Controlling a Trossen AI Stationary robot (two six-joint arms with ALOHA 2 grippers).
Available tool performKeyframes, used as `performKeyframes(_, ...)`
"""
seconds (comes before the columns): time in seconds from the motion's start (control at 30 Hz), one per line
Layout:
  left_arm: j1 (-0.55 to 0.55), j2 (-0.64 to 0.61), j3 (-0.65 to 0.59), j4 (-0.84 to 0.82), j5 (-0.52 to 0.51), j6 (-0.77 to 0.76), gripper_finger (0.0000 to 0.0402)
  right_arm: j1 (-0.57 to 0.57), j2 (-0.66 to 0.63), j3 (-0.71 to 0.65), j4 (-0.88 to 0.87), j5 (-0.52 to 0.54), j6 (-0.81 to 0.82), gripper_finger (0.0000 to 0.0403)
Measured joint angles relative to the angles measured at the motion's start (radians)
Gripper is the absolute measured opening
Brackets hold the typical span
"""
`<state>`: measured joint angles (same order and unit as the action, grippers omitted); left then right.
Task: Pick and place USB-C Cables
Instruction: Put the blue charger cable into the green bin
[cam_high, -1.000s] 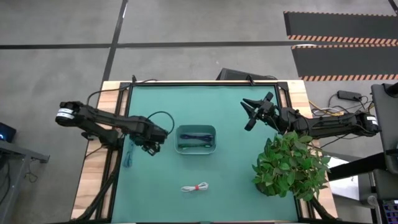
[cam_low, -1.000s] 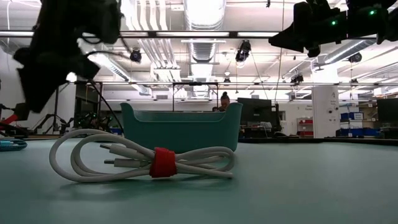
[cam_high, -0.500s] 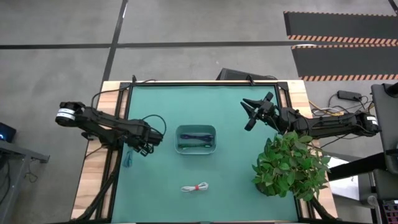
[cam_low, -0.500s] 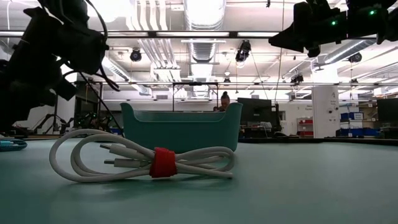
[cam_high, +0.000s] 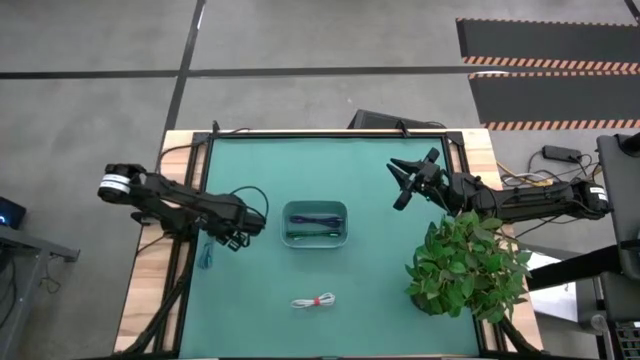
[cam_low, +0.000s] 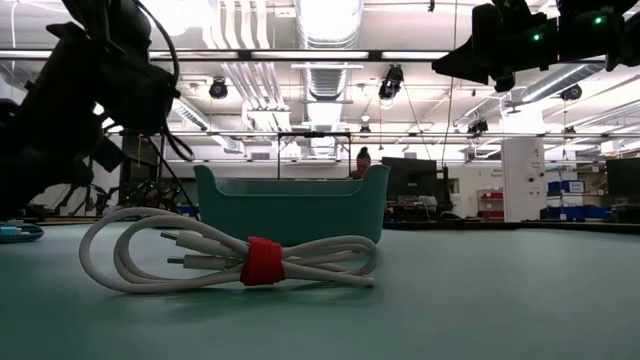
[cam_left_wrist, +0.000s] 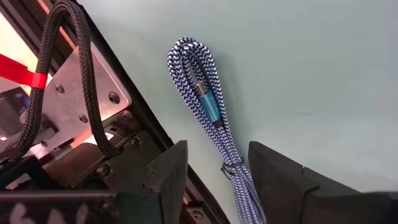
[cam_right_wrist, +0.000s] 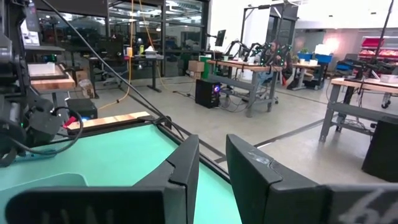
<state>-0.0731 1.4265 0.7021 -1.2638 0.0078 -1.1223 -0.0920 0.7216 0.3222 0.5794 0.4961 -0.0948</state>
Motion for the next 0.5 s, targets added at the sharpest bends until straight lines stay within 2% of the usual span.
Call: performKeyframes(0.5,0.002,0.198,0.0,0.021,-0.014,0.003,0.0154,0.0,0.0,0.0,0.0,0.0,-0.01,0.0073)
